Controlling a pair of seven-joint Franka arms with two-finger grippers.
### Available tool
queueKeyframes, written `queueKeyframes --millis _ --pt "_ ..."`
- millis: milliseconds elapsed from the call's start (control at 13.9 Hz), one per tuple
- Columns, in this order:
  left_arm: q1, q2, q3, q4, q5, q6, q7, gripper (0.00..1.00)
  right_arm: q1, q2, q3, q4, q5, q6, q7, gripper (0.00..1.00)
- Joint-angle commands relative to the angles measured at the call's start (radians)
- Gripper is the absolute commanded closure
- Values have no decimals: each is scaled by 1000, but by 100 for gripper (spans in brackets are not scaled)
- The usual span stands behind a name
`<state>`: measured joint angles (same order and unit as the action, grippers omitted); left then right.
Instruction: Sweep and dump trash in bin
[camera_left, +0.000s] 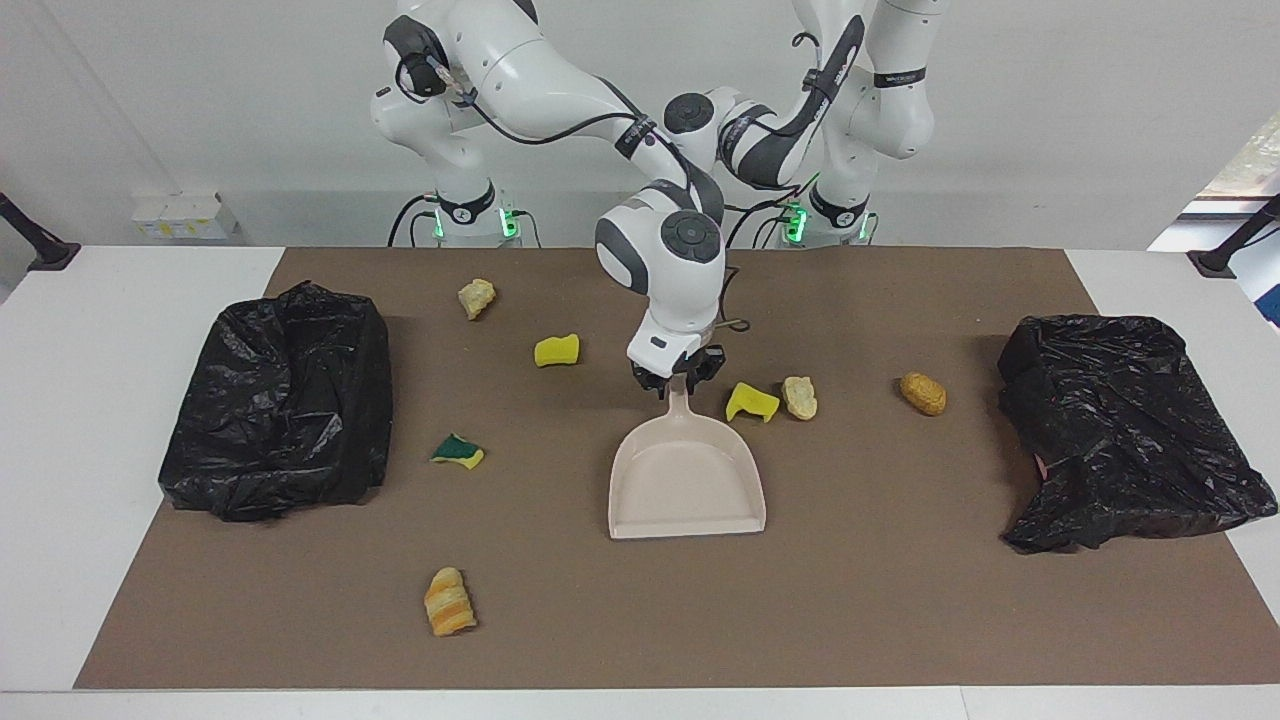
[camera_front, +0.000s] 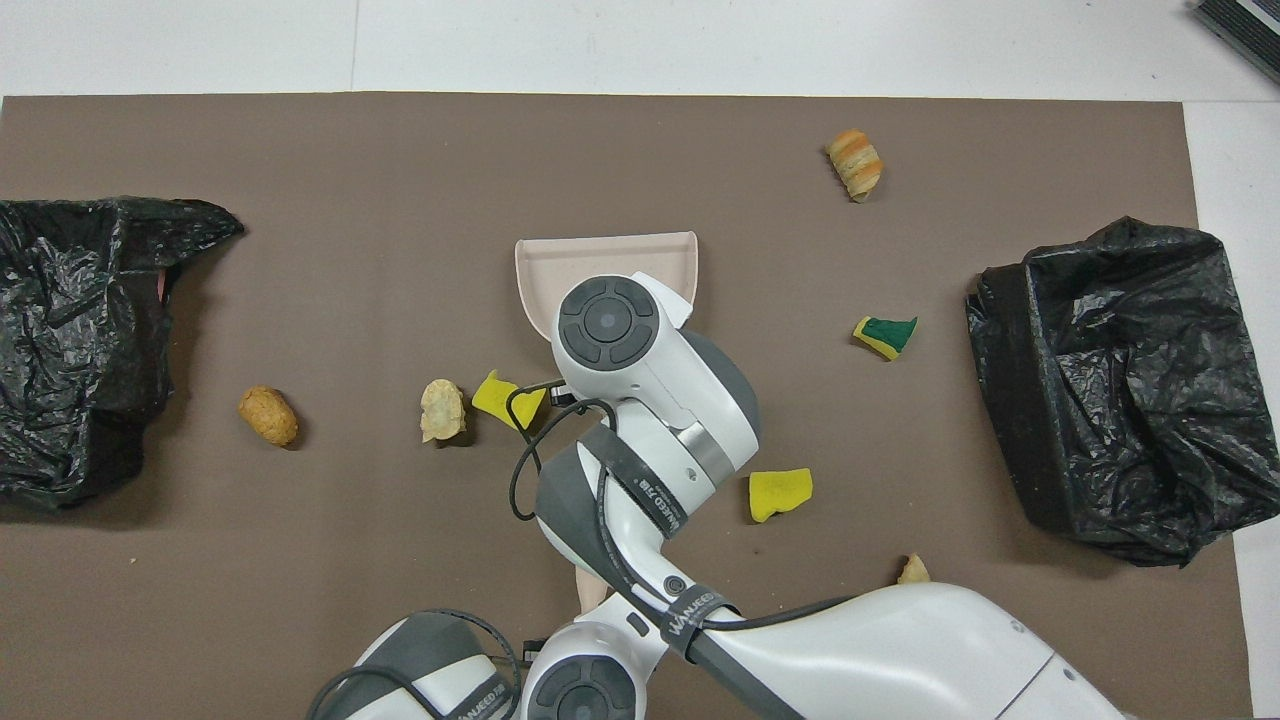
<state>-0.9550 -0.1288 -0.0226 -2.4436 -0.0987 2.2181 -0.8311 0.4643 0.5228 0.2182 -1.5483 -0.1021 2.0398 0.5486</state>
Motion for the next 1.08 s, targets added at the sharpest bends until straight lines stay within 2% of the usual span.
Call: queueKeyframes --millis 0,216,361,649,1009 --pt "48 -55 -3 -34 -1 -32 16 100 -18 -49 6 -23 -4 -16 21 100" --pt "126 -97 -3 -52 7 -57 68 100 -35 -99 6 -23 -4 -53 -42 100" --pt "182 -123 -3 -51 7 -93 131 100 -81 -128 6 -23 -4 -58 -212 100" --pt "309 -130 -3 -40 57 -120 188 100 -177 -138 7 -21 2 -79 -738 100" --pt "511 -129 -3 1 167 -127 196 100 -200 -139 6 -19 -14 -133 -968 100"
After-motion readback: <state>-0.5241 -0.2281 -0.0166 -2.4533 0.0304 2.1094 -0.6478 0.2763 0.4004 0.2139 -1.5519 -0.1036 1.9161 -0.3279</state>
